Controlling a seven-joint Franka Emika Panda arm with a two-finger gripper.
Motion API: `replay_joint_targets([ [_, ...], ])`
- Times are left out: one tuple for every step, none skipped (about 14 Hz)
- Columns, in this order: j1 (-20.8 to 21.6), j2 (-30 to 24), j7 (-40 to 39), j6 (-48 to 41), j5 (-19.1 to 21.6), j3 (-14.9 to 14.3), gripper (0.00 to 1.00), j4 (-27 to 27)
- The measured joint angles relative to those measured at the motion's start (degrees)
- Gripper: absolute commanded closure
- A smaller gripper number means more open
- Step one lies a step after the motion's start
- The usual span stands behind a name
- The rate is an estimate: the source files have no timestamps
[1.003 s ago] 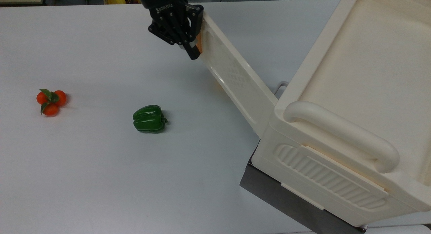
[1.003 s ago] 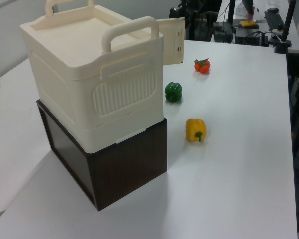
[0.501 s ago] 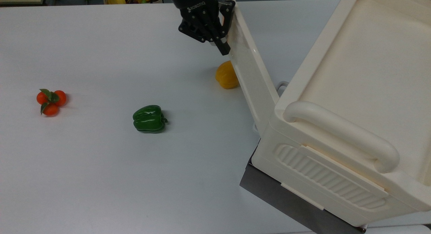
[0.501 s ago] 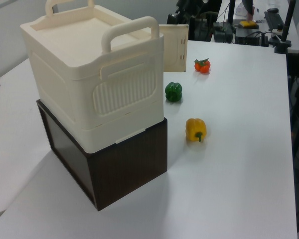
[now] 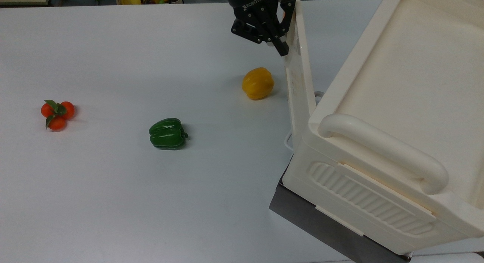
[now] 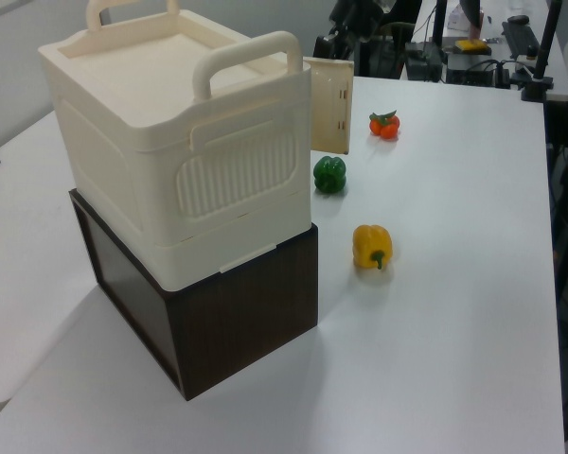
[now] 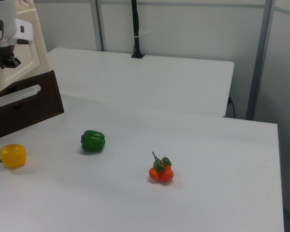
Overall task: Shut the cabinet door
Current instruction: 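Push the door edge with the gripper, swinging it toward the cabinet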
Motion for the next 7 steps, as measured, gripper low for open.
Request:
replay_joint_targets([
  [0.0,0.0,0.0,0.0,0.0,0.6,1.0,0.0],
  [0.0,0.0,0.0,0.0,0.0,1.2,1.0,0.0],
  [0.0,0.0,0.2,0.0,0.0,2.1,1.0,0.0],
  [0.1,0.0,0.6,0.0,0.0,3.0,1.0,0.0],
  [0.1,0.0,0.9,0.0,0.0,3.5,1.0,0.0],
  [0.1,0.0,1.3,0.0,0.0,4.0,1.0,0.0],
  [0.1,0.0,1.5,0.0,0.0,4.5,1.0,0.0],
])
